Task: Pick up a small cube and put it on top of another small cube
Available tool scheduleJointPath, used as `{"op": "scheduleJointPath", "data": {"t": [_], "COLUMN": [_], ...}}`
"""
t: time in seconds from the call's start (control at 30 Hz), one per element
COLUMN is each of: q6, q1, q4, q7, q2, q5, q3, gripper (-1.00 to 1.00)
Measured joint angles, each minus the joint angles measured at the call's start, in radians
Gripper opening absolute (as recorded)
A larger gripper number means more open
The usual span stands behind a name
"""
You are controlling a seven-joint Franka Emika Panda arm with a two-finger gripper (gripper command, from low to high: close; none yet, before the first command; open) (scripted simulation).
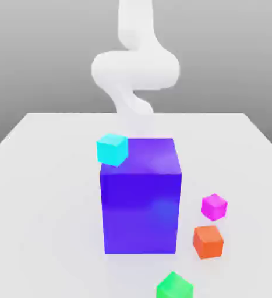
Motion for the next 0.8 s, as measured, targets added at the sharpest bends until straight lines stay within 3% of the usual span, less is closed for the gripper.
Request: {"op": "scheduleJointPath", "data": {"t": [0.8], "q6": [0.468], "q1": [0.572], "q4": [-0.520], "q7": [-1.045], "q2": [0.562], "q5": [-0.006], "q3": [-0.013], "gripper": [0.00]}}
